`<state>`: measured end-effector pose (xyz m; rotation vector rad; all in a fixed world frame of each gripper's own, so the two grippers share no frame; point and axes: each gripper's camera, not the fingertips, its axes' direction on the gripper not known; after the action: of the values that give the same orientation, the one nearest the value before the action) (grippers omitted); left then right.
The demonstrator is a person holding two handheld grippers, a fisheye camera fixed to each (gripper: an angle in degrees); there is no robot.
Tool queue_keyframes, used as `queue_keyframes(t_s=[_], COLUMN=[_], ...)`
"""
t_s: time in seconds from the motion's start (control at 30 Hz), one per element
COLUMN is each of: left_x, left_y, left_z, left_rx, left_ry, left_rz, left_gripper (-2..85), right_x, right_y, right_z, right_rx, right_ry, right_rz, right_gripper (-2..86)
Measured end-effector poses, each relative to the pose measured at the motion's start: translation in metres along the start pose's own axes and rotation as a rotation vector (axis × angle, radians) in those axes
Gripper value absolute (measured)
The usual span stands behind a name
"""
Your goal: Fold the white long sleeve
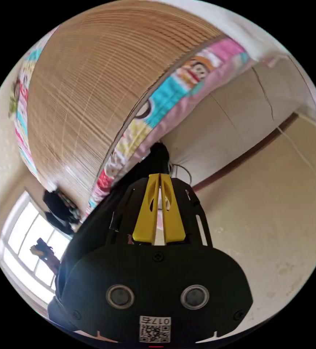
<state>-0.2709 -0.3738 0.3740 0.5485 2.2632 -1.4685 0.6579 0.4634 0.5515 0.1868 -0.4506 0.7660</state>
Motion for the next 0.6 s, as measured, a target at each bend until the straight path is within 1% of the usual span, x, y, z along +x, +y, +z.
queue_keyframes(t_s=[0.13,0.27,0.33,0.47,0.6], left_x=[0.005,0.015,0.02,0.038,0.058], left_y=[-0.015,-0.031,-0.037,-0.048,-0.046], left_z=[0.058,0.097,0.114,0.157,0.193], left_rx=[-0.105,-0.085,-0.086,-0.157,-0.193], left_ry=[-0.063,-0.146,-0.169,-0.269,-0.236], left_rz=[-0.037,-0.087,-0.097,-0.066,0.009], left_gripper=[4.1,4.1,4.1,4.3,4.3], right_x=[0.044,0.065,0.08,0.098,0.09], right_y=[0.051,0.071,0.08,0.092,0.11], right_z=[0.005,0.003,-0.007,-0.024,-0.022], right_rx=[0.159,0.259,0.349,0.494,0.533], right_ry=[-0.26,-0.419,-0.528,-0.617,-0.541], right_rz=[0.059,0.129,0.199,0.277,0.34], right_gripper=[3.0,8.0,10.4,12.1,12.0])
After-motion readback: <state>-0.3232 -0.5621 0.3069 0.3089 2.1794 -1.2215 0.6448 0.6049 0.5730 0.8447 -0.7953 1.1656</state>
